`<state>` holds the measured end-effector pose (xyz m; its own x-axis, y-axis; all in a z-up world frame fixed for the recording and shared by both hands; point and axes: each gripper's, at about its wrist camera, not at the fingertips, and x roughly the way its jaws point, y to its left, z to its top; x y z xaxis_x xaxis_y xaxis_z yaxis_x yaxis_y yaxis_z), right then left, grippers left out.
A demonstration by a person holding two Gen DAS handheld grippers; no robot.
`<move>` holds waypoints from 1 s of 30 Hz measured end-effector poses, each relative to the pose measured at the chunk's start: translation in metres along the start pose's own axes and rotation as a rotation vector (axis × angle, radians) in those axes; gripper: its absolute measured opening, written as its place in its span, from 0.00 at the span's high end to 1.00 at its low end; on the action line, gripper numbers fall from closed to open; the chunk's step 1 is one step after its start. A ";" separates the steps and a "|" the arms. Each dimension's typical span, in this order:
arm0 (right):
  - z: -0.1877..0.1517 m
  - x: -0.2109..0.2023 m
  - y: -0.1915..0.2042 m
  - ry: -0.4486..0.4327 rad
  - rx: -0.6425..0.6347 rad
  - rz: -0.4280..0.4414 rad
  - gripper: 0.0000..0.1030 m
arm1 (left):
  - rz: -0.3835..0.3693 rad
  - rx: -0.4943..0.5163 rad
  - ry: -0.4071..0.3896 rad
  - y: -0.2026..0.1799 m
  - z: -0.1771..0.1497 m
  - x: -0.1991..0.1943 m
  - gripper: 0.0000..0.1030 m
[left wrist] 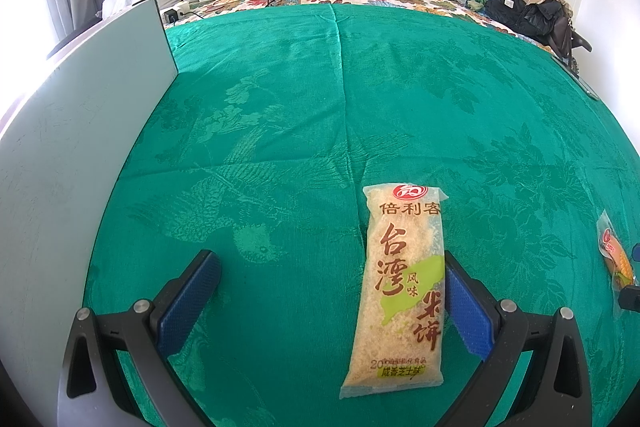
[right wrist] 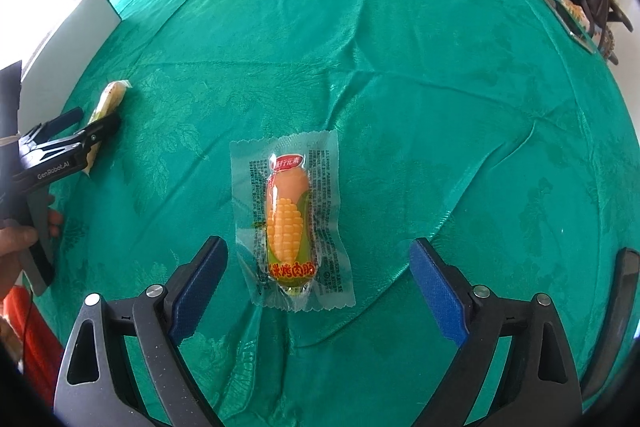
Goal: Organize snacks
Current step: 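Grasp the cream bag with the left tool while the right tool grasps the corn snack, then carry both held packs into the cardboard box and open both tools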
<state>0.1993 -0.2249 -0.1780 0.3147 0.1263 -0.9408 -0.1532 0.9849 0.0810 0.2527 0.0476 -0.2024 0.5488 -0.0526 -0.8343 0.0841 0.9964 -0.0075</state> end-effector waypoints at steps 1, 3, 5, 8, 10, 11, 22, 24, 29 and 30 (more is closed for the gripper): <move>0.002 0.000 0.001 0.007 -0.001 0.002 0.10 | 0.011 -0.016 0.037 -0.001 0.001 -0.001 0.00; 0.009 0.000 0.004 0.018 -0.010 0.000 0.10 | 0.025 -0.044 0.140 -0.004 0.009 0.002 0.00; 0.017 0.003 0.008 0.033 -0.025 -0.011 0.10 | 0.007 -0.018 0.243 -0.009 0.017 0.006 0.01; 0.022 0.016 0.018 0.100 -0.073 -0.039 0.42 | -0.019 0.048 0.275 -0.016 0.023 0.000 0.28; 0.023 0.014 0.019 0.103 -0.101 -0.072 0.53 | -0.061 0.094 0.255 -0.020 0.023 -0.009 0.72; 0.022 0.013 0.018 0.107 -0.097 -0.051 0.57 | -0.079 0.105 0.262 -0.020 0.023 -0.011 0.77; 0.012 -0.030 -0.015 0.036 0.105 0.211 0.79 | -0.301 -0.057 0.166 0.012 0.010 -0.079 0.78; 0.008 -0.032 -0.019 0.030 0.129 0.226 0.79 | -0.313 -0.057 0.146 0.016 0.008 -0.093 0.78; 0.004 -0.037 -0.021 0.016 0.211 0.305 0.79 | -0.378 -0.116 0.110 0.036 0.003 -0.130 0.78; 0.005 -0.037 -0.017 0.010 0.234 0.338 0.79 | -0.400 -0.138 0.103 0.042 0.003 -0.138 0.78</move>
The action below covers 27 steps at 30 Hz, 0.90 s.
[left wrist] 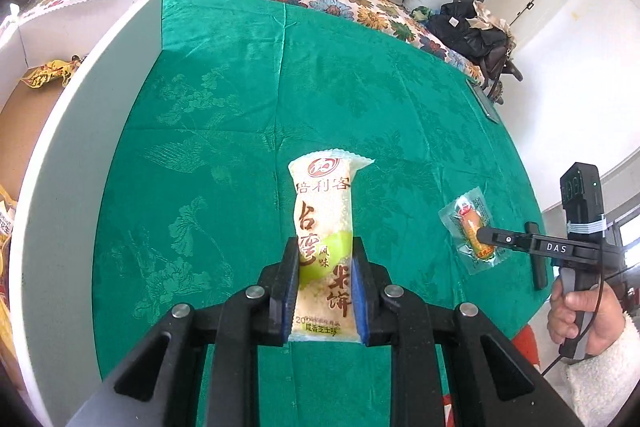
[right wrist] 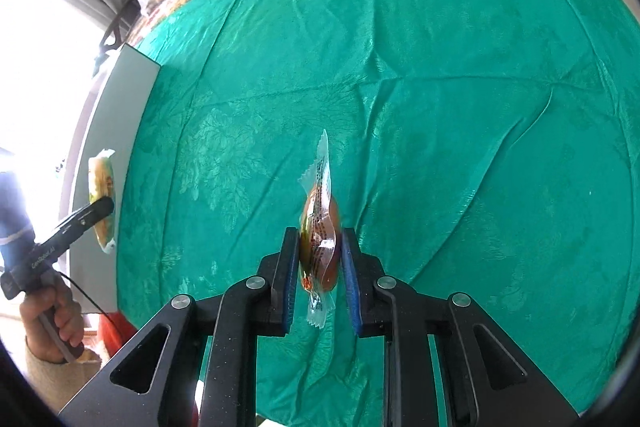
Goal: Organize snacks
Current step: 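Carry both held packs into the cardboard box and open both tools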
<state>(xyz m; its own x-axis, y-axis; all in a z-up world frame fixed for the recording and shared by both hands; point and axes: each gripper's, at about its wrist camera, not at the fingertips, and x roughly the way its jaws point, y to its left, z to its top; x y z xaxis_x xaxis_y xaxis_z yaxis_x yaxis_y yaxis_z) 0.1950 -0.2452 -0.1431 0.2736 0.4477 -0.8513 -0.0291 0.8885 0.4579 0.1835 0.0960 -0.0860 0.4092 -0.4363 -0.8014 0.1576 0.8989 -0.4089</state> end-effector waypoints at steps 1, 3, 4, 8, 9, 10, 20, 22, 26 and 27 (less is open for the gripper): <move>0.002 -0.001 0.006 -0.007 0.013 0.036 0.79 | -0.026 -0.020 -0.011 0.002 0.001 -0.010 0.78; 0.007 -0.004 0.028 -0.018 0.015 0.108 0.79 | -0.064 -0.052 -0.049 0.011 0.005 -0.038 0.78; 0.009 -0.006 0.045 -0.021 0.009 0.149 0.79 | -0.070 -0.065 -0.074 0.018 0.008 -0.054 0.78; 0.023 -0.009 0.143 -0.022 -0.079 0.322 0.79 | 0.004 -0.101 -0.175 0.060 0.022 -0.123 0.78; 0.026 -0.007 0.173 -0.018 -0.113 0.361 0.79 | 0.045 -0.110 -0.192 0.074 0.025 -0.138 0.78; 0.028 -0.004 0.204 -0.012 -0.147 0.397 0.79 | 0.099 -0.121 -0.209 0.089 0.026 -0.152 0.78; -0.001 0.070 0.419 0.041 -0.471 0.387 0.37 | 0.554 -0.203 -0.220 0.199 -0.018 -0.198 0.31; -0.014 0.073 0.421 -0.006 -0.534 0.296 0.32 | 0.611 -0.204 -0.233 0.200 -0.029 -0.196 0.21; -0.027 0.067 0.413 -0.058 -0.624 0.219 0.31 | 0.670 -0.205 -0.271 0.189 -0.039 -0.197 0.20; -0.030 0.064 0.412 -0.080 -0.653 0.189 0.31 | 0.686 -0.209 -0.291 0.182 -0.040 -0.199 0.20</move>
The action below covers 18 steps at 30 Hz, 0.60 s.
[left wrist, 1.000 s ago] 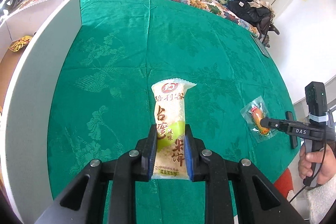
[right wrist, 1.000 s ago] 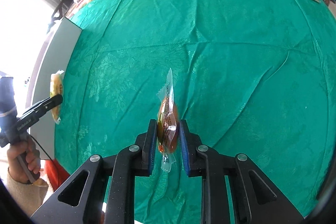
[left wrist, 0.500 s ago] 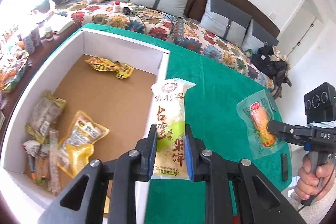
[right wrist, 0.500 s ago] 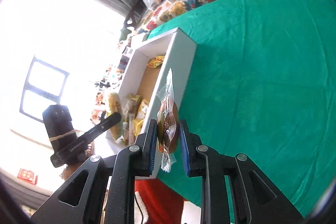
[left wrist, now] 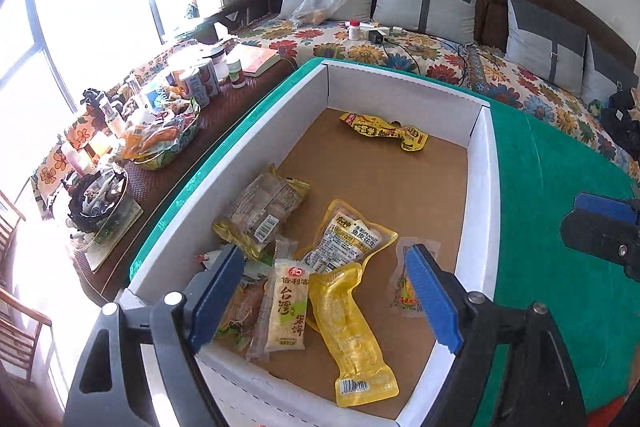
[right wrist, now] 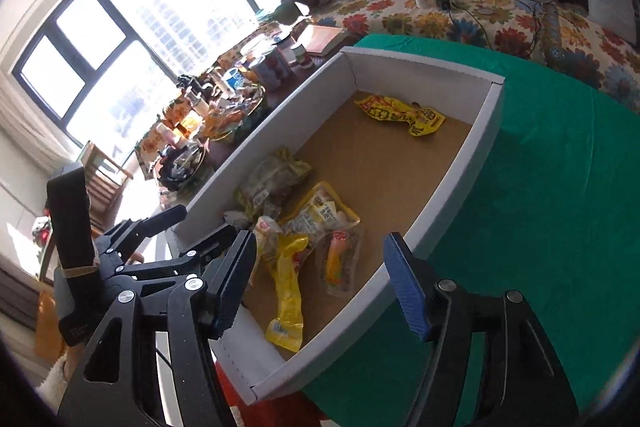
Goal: Organize snacks
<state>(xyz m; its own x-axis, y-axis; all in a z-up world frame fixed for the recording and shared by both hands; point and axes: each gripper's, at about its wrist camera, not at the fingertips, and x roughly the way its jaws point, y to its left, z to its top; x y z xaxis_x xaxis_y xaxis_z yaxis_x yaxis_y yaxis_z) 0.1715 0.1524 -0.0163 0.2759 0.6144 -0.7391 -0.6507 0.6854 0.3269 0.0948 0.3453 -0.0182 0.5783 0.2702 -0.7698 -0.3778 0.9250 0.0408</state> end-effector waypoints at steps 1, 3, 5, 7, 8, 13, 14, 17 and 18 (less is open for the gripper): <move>-0.002 -0.005 0.001 -0.010 -0.039 -0.032 0.29 | 0.016 -0.010 -0.020 -0.003 0.000 -0.008 0.18; -0.005 -0.013 0.007 -0.032 -0.125 -0.082 0.22 | 0.062 -0.029 -0.053 -0.008 0.001 -0.021 0.09; -0.009 -0.020 0.015 -0.046 -0.204 -0.134 0.18 | 0.090 -0.034 -0.093 -0.013 0.003 -0.035 0.05; -0.012 -0.025 0.022 -0.068 -0.254 -0.175 0.18 | 0.098 -0.038 -0.121 -0.014 0.005 -0.047 0.04; -0.014 -0.027 0.024 -0.078 -0.265 -0.182 0.18 | 0.097 -0.044 -0.127 -0.014 0.007 -0.053 0.03; -0.015 -0.034 0.028 -0.124 -0.235 -0.167 0.18 | 0.069 -0.087 -0.161 -0.007 0.012 -0.072 0.03; -0.015 -0.034 0.029 -0.128 -0.226 -0.167 0.18 | 0.075 -0.092 -0.170 -0.006 0.012 -0.075 0.03; -0.013 -0.032 0.029 -0.127 -0.208 -0.171 0.18 | 0.100 -0.099 -0.196 -0.003 0.012 -0.082 0.03; -0.013 -0.031 0.029 -0.127 -0.206 -0.174 0.18 | 0.107 -0.100 -0.201 -0.002 0.012 -0.084 0.03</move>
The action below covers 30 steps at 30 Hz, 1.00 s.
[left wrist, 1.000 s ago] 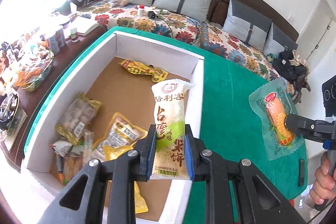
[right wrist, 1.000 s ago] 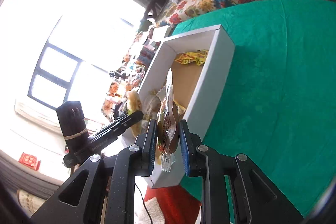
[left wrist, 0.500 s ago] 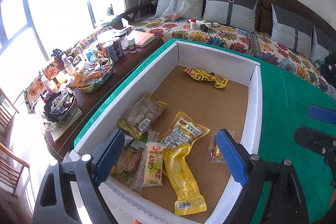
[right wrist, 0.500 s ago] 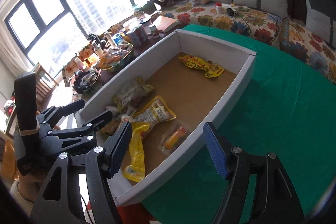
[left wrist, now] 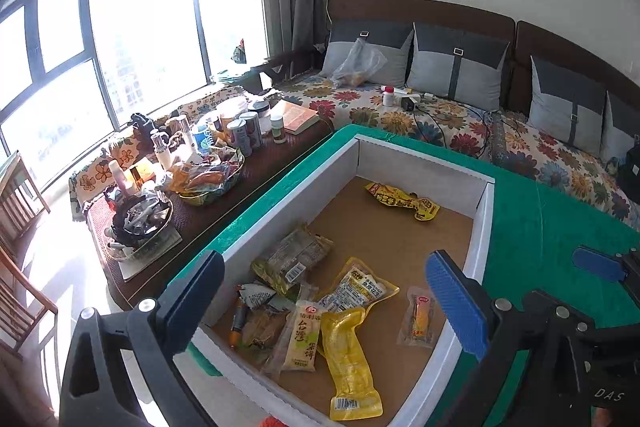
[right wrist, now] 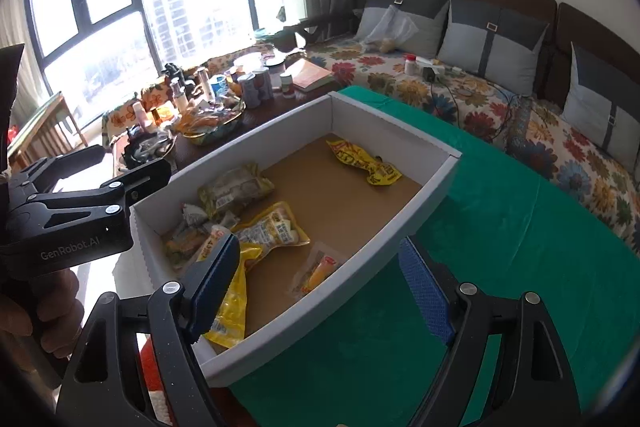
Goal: Organize snacks
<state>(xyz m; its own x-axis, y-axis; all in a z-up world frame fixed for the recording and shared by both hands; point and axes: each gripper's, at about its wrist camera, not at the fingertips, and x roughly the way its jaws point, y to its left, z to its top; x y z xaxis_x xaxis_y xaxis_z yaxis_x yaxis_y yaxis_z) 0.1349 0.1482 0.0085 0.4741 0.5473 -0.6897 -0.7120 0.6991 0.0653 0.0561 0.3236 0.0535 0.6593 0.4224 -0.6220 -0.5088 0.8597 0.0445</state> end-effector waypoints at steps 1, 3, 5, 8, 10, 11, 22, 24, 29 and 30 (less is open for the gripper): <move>0.000 0.000 0.000 -0.002 0.001 -0.003 0.18 | 0.007 -0.001 -0.005 0.001 0.000 -0.001 0.03; 0.000 0.000 0.002 -0.004 0.001 -0.002 0.18 | 0.016 0.001 -0.014 0.003 0.001 -0.002 0.03; -0.001 0.000 0.004 -0.007 -0.002 -0.008 0.18 | 0.017 0.000 -0.020 0.004 0.000 -0.002 0.02; 0.001 0.002 0.009 -0.001 -0.016 -0.023 0.18 | 0.013 -0.012 -0.007 0.008 -0.003 0.002 0.00; 0.002 0.006 0.015 0.024 -0.029 -0.039 0.18 | 0.013 -0.017 0.044 0.013 -0.003 0.009 0.00; 0.002 0.008 0.018 0.037 -0.033 -0.055 0.18 | 0.020 -0.023 0.065 0.016 -0.004 0.013 0.00; 0.018 0.021 0.049 0.075 -0.066 -0.141 0.18 | 0.023 -0.022 0.187 0.033 -0.018 0.022 0.00; 0.019 0.025 0.050 0.082 -0.071 -0.155 0.18 | 0.001 -0.032 0.208 0.035 -0.019 0.024 0.00; 0.018 0.030 0.040 0.102 -0.028 -0.171 0.18 | 0.017 -0.039 0.207 0.038 -0.019 0.025 0.00; 0.017 0.031 0.036 0.108 -0.014 -0.168 0.18 | 0.026 -0.030 0.202 0.038 -0.019 0.025 0.00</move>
<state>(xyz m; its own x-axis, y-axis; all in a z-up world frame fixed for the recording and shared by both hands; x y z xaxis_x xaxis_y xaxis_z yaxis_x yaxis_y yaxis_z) 0.1323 0.1984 0.0021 0.5292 0.3708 -0.7632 -0.6352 0.7695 -0.0666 0.0430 0.3615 0.0251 0.5227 0.3753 -0.7655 -0.5424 0.8391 0.0411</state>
